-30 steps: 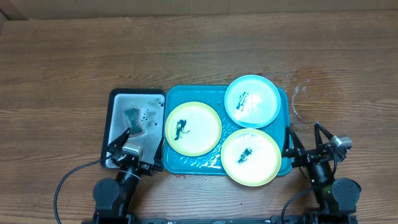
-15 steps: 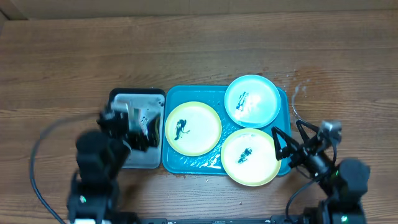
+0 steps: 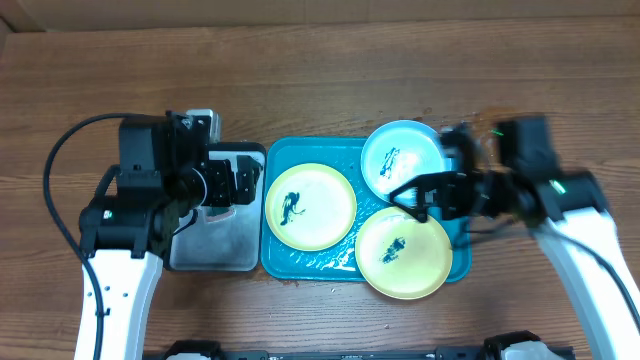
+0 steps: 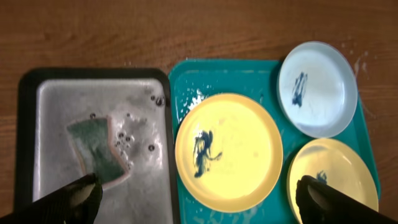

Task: Clean dirty plates on tray and stack at the side
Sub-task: 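Move the right gripper to the left yellow plate's rim and grasp it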

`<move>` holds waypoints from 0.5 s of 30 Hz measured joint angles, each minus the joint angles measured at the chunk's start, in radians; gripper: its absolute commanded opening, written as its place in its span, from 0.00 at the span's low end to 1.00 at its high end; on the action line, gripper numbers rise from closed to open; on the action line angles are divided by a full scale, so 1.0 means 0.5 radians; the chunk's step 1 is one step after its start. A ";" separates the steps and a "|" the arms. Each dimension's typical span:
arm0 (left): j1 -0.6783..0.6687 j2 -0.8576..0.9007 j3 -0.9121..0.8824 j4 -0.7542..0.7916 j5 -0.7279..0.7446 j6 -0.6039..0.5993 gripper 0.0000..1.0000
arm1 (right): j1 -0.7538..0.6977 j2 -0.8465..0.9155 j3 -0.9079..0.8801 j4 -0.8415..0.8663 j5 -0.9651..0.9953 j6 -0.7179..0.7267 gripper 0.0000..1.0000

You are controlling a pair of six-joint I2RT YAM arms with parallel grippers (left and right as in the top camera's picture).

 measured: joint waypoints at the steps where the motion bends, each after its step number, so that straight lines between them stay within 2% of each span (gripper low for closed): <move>1: 0.000 0.018 0.000 -0.022 0.004 0.000 1.00 | 0.098 0.098 0.082 -0.056 0.049 -0.043 1.00; 4: 0.000 0.057 0.000 -0.056 0.008 0.000 1.00 | 0.332 0.307 0.222 -0.136 0.208 -0.061 1.00; 8: 0.000 0.111 0.001 -0.095 0.014 -0.001 1.00 | 0.550 0.496 0.253 -0.082 0.399 0.040 1.00; 15: 0.000 0.207 0.001 -0.115 0.014 -0.041 1.00 | 0.611 0.563 0.253 0.080 0.478 0.150 1.00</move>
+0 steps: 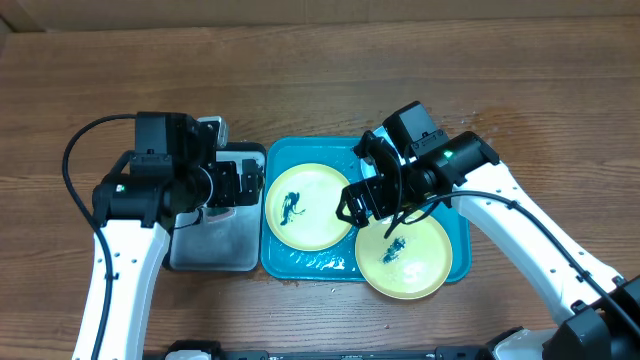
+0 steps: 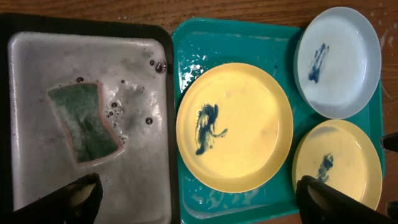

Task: Clean dirty plates on tray and stack at the side
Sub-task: 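Move the right gripper to the left yellow plate's rim and grasp it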

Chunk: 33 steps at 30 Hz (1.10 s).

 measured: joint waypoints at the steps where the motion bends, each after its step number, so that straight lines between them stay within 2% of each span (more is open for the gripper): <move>1: 0.000 0.011 0.000 0.000 0.001 -0.020 1.00 | 0.000 0.000 0.000 0.034 0.006 0.010 1.00; 4: 0.000 0.042 0.000 0.001 0.005 -0.085 1.00 | 0.000 0.000 0.000 0.179 0.047 0.082 0.99; 5: 0.000 0.050 0.000 0.001 0.008 -0.104 1.00 | 0.000 0.000 0.000 0.207 0.076 0.149 0.93; 9: 0.000 0.082 0.000 0.008 0.011 -0.137 1.00 | 0.002 0.019 0.000 0.275 0.224 0.447 0.91; 12: 0.000 0.101 0.000 0.011 0.014 -0.153 1.00 | 0.004 0.095 0.000 0.358 0.272 0.603 0.84; 17: 0.000 0.127 0.000 0.021 0.014 -0.163 1.00 | 0.041 0.391 0.000 0.472 0.291 0.765 0.71; 22: 0.000 0.156 0.000 0.024 0.014 -0.169 1.00 | 0.058 0.632 -0.011 0.510 0.294 0.940 0.64; 26: 0.000 0.169 0.000 0.025 0.014 -0.169 1.00 | 0.057 0.664 -0.021 0.516 0.313 1.057 0.56; 33: 0.000 0.172 0.000 0.025 0.014 -0.169 1.00 | 0.071 0.688 -0.021 0.554 0.336 1.151 0.47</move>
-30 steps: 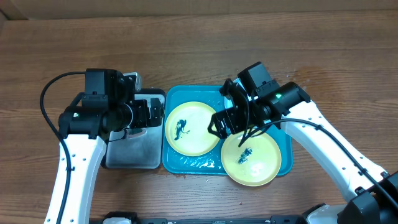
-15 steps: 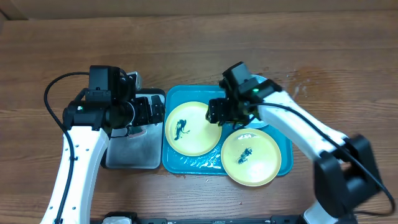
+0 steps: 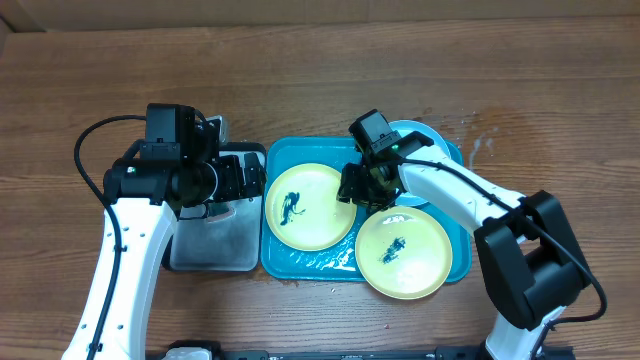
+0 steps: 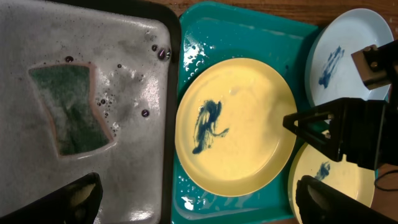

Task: Clean dirty plates on tray and stack at the side
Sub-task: 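Move the right gripper to the left yellow plate's rim and grasp it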

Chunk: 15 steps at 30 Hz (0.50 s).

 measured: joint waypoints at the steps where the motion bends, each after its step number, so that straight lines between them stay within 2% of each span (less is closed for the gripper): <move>1: 0.000 0.000 0.000 0.000 0.000 0.000 1.00 | 0.007 0.018 0.000 0.008 0.001 0.011 0.44; 8: 0.000 0.000 0.000 0.000 0.000 0.000 1.00 | 0.047 0.115 0.002 0.024 -0.005 0.060 0.27; 9: 0.000 0.000 0.000 -0.001 0.000 0.000 0.96 | 0.047 0.115 0.002 0.021 0.005 0.062 0.23; 10: 0.000 0.000 0.000 0.000 0.000 -0.001 0.78 | 0.046 0.115 0.002 0.018 0.011 0.066 0.20; 11: 0.000 0.000 0.000 -0.001 0.000 -0.004 0.49 | 0.047 0.117 0.002 0.017 0.017 0.069 0.19; 12: 0.000 0.000 0.000 -0.001 0.000 -0.009 0.37 | 0.047 0.120 0.002 0.021 0.016 0.074 0.19; 13: 0.000 0.000 0.000 -0.001 0.000 -0.007 0.32 | 0.047 0.123 0.002 0.024 0.018 0.076 0.19; 15: 0.000 0.000 0.000 -0.001 0.000 -0.007 0.29 | 0.047 0.123 0.002 0.023 0.018 0.076 0.19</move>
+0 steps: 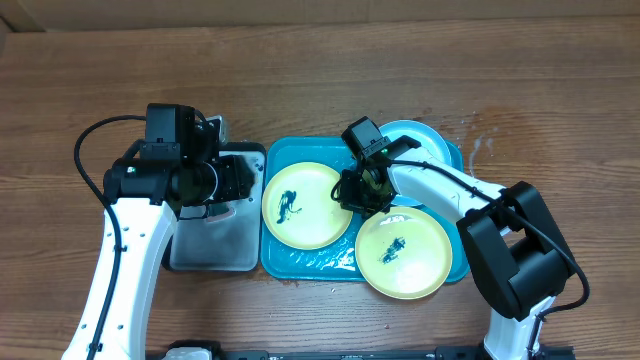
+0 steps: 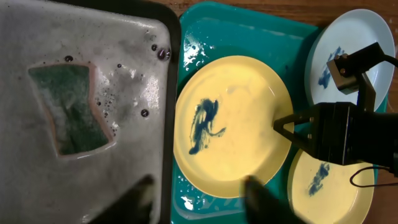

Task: Clean dirty plates on tray and stack at the side
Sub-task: 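Move the right gripper to the left yellow plate's rim and grasp it, then lower the left gripper into the grey tray and grasp the sponge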

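Observation:
Three ink-smeared plates lie on the teal tray [image 1: 285, 255]: a yellow plate [image 1: 308, 205] at left, a second yellow plate [image 1: 403, 253] at front right, and a light blue plate [image 1: 418, 148] at back right. A green sponge [image 2: 71, 109] lies in the soapy grey pan [image 2: 124, 56]. My right gripper [image 1: 350, 190] sits on the left yellow plate's right rim [image 2: 283, 127], its jaws narrowed around it. My left gripper [image 2: 198, 202] hovers open above the pan's edge and the tray, its blurred fingers [image 2: 134, 199] holding nothing.
The grey pan [image 1: 210, 245] stands on the wooden table directly left of the tray. The right arm [image 1: 450, 185] reaches across the light blue plate. A water splash [image 1: 475, 140] marks the wood to the right of the tray.
My right gripper has reached a little further left and narrowed onto the left yellow plate's right rim. My left gripper's fingers stand closer together than before. The plates and sponge lie as before.
At first my right gripper was open at the tray's right side and my left hovered over the pan. The right then stood over the tray's middle, later beside the left yellow plate's rim. Now it is on that rim, while the left has come lower over pan and tray.

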`<move>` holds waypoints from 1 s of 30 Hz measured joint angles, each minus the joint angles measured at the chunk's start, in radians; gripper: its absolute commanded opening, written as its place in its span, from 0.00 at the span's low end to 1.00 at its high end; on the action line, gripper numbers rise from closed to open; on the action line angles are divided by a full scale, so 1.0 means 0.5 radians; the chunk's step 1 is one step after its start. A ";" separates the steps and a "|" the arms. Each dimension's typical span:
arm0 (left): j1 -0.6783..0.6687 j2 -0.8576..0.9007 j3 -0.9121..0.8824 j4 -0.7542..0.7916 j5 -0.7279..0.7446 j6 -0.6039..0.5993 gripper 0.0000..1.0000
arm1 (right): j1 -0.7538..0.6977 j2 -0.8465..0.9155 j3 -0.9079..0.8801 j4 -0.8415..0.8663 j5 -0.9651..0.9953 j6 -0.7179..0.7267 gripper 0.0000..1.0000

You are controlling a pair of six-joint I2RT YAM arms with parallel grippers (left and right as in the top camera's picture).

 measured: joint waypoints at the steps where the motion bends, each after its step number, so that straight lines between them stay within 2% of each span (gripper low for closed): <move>1: 0.000 0.000 0.000 -0.002 0.000 0.000 0.28 | 0.000 0.000 0.000 0.000 0.001 0.000 0.20; 3: 0.000 0.000 0.001 -0.017 -0.019 0.000 0.27 | 0.000 0.000 0.000 -0.002 0.000 0.000 0.20; 5: -0.001 0.001 0.001 -0.058 -0.108 -0.020 0.21 | 0.000 0.000 0.000 -0.006 -0.001 -0.001 0.21; 9: 0.000 0.011 -0.016 -0.074 -0.389 -0.204 0.25 | 0.001 0.000 0.000 -0.005 -0.005 -0.002 0.22; 10: 0.000 0.017 -0.041 -0.049 -0.459 -0.265 0.22 | 0.001 0.000 0.000 -0.005 -0.005 -0.002 0.22; 12: 0.000 0.039 -0.119 0.043 -0.537 -0.340 0.10 | 0.001 0.000 0.000 -0.005 -0.006 -0.002 0.22; 18: 0.000 0.346 -0.352 0.290 -0.622 -0.521 0.04 | 0.001 0.000 0.000 -0.006 -0.006 -0.002 0.22; 22: 0.000 0.558 -0.365 0.401 -0.636 -0.585 0.04 | 0.002 0.000 0.000 -0.006 -0.007 -0.002 0.22; 27: 0.000 0.610 -0.366 0.418 -0.641 -0.645 0.09 | 0.001 0.000 0.000 -0.006 -0.011 -0.008 0.24; 28: 0.000 0.609 -0.365 0.401 -0.649 -0.654 0.12 | 0.001 0.000 0.000 -0.005 -0.011 -0.009 0.25; 30: 0.000 0.597 -0.360 0.359 -0.668 -0.674 0.24 | 0.001 0.000 0.000 -0.004 -0.014 -0.008 0.26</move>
